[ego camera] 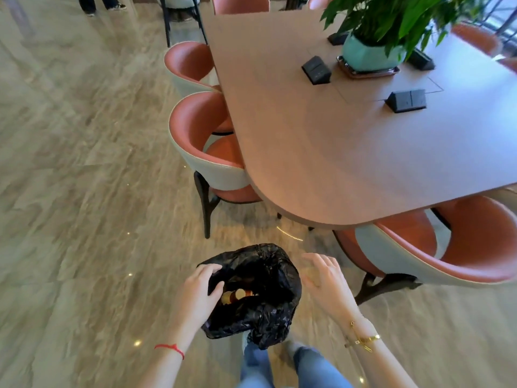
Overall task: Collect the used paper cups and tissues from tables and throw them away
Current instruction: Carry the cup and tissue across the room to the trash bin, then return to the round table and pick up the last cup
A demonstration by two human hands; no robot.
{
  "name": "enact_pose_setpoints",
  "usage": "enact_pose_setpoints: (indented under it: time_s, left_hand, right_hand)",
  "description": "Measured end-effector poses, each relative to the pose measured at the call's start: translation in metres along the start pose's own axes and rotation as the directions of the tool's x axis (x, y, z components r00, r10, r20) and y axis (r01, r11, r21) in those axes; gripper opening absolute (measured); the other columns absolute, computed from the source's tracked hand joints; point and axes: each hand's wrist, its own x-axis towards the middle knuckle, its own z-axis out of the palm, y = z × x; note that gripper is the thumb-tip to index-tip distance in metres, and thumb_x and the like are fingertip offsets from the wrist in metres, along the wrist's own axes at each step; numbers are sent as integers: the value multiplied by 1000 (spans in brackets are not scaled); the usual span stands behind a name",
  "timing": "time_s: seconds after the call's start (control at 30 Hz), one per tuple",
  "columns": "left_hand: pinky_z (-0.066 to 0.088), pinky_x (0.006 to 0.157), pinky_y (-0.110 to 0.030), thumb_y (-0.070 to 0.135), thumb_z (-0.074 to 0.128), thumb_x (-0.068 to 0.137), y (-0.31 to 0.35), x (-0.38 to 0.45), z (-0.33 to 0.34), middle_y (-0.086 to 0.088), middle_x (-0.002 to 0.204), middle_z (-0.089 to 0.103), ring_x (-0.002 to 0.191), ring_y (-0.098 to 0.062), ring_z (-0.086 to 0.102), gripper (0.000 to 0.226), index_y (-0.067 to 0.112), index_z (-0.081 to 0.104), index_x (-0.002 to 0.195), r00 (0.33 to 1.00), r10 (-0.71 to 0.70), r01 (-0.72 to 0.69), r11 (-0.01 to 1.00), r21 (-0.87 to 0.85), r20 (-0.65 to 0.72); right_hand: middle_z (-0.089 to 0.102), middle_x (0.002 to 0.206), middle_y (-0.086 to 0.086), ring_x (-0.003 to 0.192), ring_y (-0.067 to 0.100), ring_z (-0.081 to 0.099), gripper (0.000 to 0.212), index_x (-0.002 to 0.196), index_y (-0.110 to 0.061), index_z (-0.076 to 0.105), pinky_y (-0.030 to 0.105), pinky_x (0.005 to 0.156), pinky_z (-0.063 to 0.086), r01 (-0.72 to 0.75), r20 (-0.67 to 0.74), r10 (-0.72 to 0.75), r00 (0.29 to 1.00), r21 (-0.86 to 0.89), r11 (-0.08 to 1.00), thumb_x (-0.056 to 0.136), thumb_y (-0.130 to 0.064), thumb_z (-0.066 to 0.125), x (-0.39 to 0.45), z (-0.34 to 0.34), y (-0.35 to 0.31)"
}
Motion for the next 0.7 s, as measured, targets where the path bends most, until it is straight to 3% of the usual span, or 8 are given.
enact_pose_setpoints:
  time_s: [0.17,0.27,0.37,0.47,0.6,0.7]
  left_hand:
    - [37,73,-8,32,61,90,45,9,4,19,118,55,96,3,49,34,29,57,124,988,136,-140,989,48,74]
    - [39,87,-14,34,60,91,80,14,17,16,123,55,108,-3,52,36,30,55,127,967,231,-237,970,50,113]
    - [41,98,-24,33,60,91,128,13,35,12,128,55,118,-8,51,38,29,54,129,928,338,-349,936,46,155]
    - [43,103,-31,33,61,91,182,5,58,12,128,56,120,-9,51,39,29,54,129,862,463,-479,877,32,204]
    - [46,98,-34,28,64,89,257,-15,104,11,120,59,115,-10,54,38,25,57,126,749,606,-626,780,-16,269]
    - [45,102,-36,27,65,88,316,-41,150,11,123,59,118,-8,53,40,26,57,127,669,674,-692,719,-70,313]
  right_hand:
    - [52,128,-13,125,9,37,38,128,-30,51,25,101,37,-102,-122,104,987,30,994,92,-33,59,-40,-34,20]
    - [52,128,-13,125,9,39,39,129,-29,50,27,103,39,-158,-171,166,971,56,986,91,-31,60,-70,-57,40]
    - [54,127,-12,120,6,41,39,128,-28,51,21,101,36,-229,-244,240,940,74,971,91,-29,62,-107,-79,66]
    - [55,125,-14,118,2,39,40,127,-31,51,18,98,33,-315,-308,342,888,133,940,89,-31,63,-150,-101,94]
    - [55,122,-16,121,2,42,44,128,-30,51,17,100,33,-423,-397,470,788,205,882,86,-33,65,-216,-129,137]
    - [55,117,-18,116,-2,43,44,126,-30,52,7,95,30,-487,-457,541,706,242,839,85,-33,67,-273,-151,174]
